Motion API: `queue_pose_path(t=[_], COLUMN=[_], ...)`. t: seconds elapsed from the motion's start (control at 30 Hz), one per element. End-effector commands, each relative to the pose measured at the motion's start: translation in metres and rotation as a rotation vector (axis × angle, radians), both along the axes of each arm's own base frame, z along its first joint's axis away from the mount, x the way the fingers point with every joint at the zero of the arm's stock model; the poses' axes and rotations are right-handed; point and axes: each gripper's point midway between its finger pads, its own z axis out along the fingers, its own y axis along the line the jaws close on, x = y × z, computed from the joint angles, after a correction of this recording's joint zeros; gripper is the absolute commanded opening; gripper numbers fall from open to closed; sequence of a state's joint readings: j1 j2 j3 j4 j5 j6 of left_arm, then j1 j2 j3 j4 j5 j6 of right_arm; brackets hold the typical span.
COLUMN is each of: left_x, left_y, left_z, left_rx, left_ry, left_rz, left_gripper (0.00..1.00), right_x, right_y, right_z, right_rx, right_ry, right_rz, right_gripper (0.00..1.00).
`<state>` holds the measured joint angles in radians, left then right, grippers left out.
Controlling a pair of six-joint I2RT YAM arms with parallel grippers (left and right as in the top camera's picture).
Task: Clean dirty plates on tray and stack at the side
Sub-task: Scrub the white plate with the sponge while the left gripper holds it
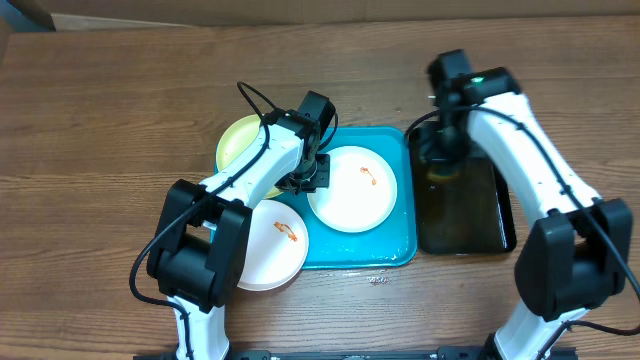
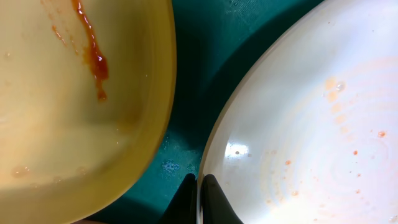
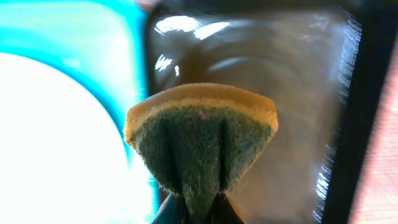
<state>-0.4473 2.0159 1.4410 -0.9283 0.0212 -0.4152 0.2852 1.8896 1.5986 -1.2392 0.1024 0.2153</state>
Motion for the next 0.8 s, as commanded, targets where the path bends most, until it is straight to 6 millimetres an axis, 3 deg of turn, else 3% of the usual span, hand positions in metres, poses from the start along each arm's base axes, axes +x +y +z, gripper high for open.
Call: queue_pose_path(t=[0.0, 0.27, 0.77], left_x=[0.006, 0.003, 0.003], left_y=[-0.001, -0.001, -0.004], left_z=[0.015, 0.015, 0.015], left_rx=[0.003, 0.003, -0.017], left_ry=[-0.046, -0.032, -0.033], left_rz=[-0.022, -0.022, -0.024], left_gripper=[0.04, 0.04, 0.04], right_x=[0.005, 0.006, 0.011], right_y=[0.044, 0.085, 0.09], right_z=[0.019, 0.012, -0.047], right_rx=[0.05, 0.044, 0.059], right_ry=[-0.088, -0.168, -0.246], right_rz=[0.112, 0.211, 0.227], right_gripper=[0.04, 0.04, 0.04])
